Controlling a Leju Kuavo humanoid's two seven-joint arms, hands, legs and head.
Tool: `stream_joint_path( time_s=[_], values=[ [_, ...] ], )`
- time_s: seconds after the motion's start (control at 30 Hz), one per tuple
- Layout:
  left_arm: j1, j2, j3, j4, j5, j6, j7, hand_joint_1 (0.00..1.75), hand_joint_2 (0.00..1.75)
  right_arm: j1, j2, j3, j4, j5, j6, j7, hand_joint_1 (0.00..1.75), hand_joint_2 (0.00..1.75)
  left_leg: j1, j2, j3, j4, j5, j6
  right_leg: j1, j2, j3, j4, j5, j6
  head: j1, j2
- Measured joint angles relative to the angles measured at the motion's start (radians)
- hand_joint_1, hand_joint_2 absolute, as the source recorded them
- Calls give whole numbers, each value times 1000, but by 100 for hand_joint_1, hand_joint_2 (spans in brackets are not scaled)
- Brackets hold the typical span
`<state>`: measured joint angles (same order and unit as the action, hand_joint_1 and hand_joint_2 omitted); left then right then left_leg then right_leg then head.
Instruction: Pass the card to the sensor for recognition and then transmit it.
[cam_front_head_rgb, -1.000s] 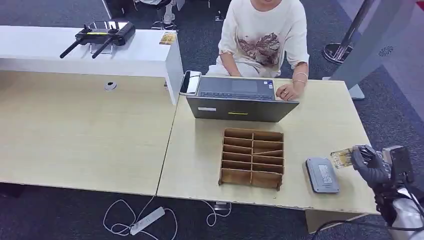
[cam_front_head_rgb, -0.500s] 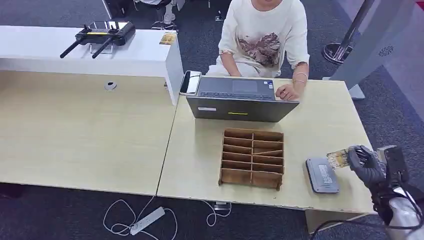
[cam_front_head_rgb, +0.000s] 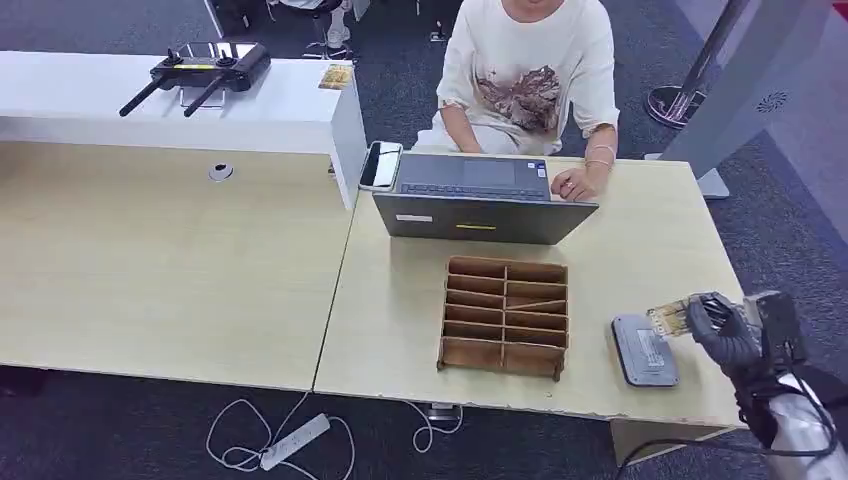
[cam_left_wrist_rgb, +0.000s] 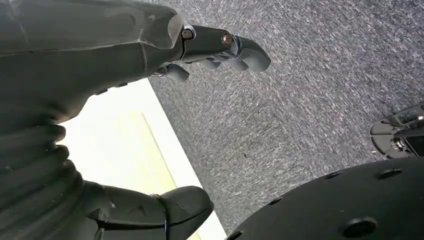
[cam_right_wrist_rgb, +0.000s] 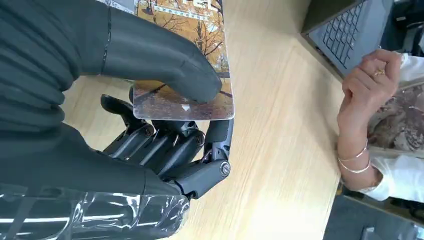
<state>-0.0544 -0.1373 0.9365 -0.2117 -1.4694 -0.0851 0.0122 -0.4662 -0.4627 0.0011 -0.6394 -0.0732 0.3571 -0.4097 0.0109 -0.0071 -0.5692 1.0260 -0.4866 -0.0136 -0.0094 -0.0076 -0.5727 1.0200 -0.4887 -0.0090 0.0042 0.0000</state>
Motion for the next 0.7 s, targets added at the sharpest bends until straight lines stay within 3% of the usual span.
stream_joint_path(
  time_s=[0.4, 0.7],
  values=[
    [0, 0, 5, 0, 2, -4, -1, 0, 175, 16, 26, 30, 11, 23, -6, 15, 175, 175, 0, 0, 0, 0, 0, 0, 0, 0, 0, 0, 0, 0, 0, 0],
    [0, 0, 7, 0, 6, -6, 8, 0, 175, 23, 37, 39, 10, 56, -54, 42, 175, 175, 0, 0, 0, 0, 0, 0, 0, 0, 0, 0, 0, 0, 0, 0]
  ],
)
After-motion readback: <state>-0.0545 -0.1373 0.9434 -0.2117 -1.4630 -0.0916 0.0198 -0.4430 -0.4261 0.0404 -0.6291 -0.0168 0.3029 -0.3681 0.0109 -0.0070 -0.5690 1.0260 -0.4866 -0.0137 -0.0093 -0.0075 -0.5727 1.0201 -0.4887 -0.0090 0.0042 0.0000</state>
